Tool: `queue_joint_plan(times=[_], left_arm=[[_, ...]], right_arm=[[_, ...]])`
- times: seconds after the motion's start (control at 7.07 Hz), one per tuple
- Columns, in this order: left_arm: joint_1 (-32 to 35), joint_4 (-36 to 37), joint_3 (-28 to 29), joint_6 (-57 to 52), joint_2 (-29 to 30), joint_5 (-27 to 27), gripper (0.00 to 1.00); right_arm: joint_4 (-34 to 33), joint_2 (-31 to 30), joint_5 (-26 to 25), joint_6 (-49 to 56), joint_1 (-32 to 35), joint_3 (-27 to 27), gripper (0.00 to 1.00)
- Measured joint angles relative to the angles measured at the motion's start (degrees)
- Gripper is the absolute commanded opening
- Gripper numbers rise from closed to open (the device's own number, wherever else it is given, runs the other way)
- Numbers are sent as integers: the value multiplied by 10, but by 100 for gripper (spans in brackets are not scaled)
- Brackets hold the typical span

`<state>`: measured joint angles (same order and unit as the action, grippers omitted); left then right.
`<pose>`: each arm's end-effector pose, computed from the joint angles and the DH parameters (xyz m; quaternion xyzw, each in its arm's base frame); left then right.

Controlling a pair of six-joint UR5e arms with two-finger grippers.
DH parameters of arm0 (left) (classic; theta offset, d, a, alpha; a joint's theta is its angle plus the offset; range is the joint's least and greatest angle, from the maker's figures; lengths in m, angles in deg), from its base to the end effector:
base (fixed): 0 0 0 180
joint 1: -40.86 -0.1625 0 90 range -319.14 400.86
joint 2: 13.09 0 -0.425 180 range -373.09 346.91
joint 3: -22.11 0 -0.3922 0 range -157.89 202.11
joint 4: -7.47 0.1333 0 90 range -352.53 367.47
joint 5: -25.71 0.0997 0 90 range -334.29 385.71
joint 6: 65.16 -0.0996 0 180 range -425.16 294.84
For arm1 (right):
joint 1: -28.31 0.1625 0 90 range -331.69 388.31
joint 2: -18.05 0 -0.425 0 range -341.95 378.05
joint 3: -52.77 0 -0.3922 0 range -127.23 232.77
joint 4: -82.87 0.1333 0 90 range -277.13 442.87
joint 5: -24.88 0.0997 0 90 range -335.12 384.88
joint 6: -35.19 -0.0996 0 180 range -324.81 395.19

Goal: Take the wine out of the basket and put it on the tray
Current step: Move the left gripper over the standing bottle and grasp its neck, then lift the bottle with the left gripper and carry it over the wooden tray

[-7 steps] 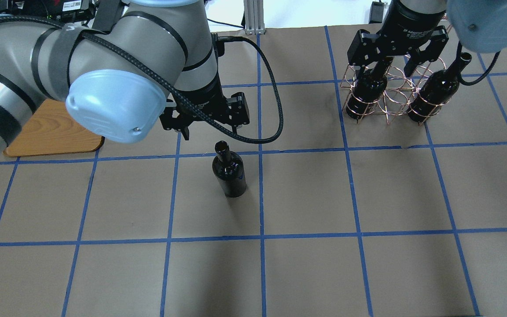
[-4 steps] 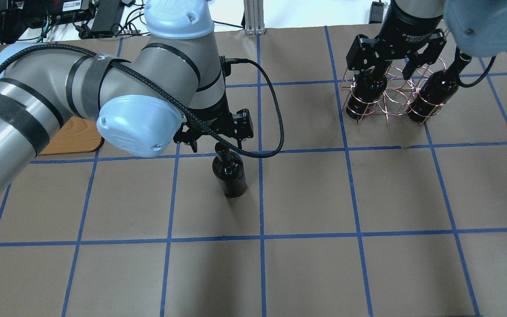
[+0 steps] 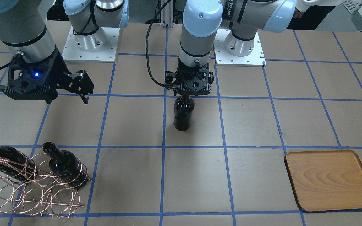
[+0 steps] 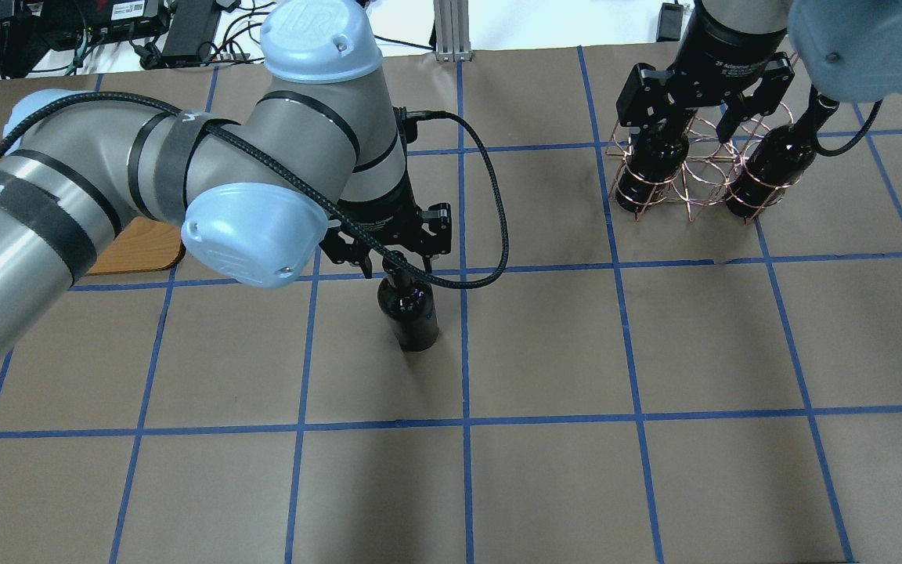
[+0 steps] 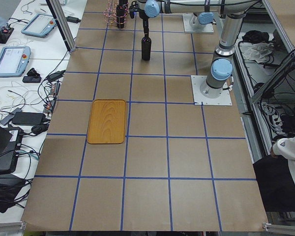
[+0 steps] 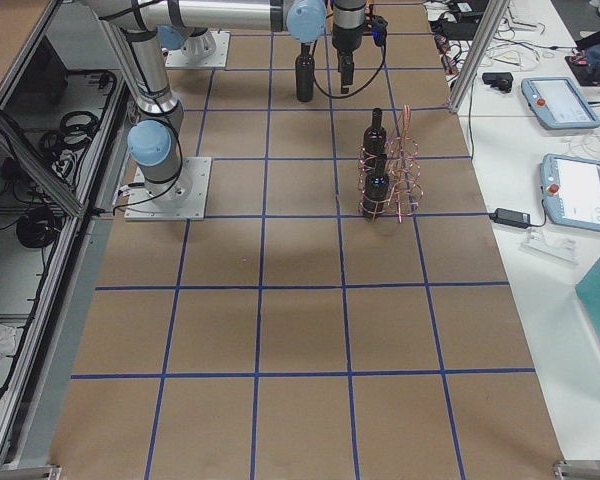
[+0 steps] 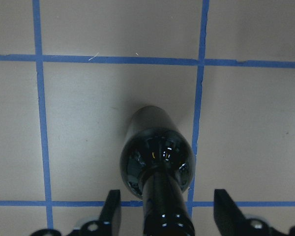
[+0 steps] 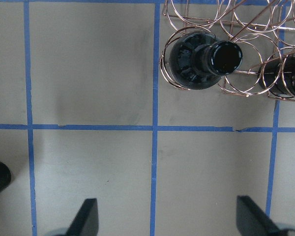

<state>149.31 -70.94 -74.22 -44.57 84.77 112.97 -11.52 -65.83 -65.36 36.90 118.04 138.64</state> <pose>-0.2998 -0.4623 0.3835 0.0192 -0.9993 -0.0294 0.0150 0.1303 -0.5417 0.4761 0.0125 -0.9997 0.0209 0.0025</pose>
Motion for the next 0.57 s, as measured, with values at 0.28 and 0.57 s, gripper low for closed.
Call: queue_joint_plan(times=[0.28, 0.57], left_arm=[[0, -2, 0, -2, 0, 0, 29], [0, -3, 0, -2, -1, -1, 8]], right_arm=[[0, 0, 1, 0, 0, 0, 100], [0, 0, 2, 0, 0, 0, 100]])
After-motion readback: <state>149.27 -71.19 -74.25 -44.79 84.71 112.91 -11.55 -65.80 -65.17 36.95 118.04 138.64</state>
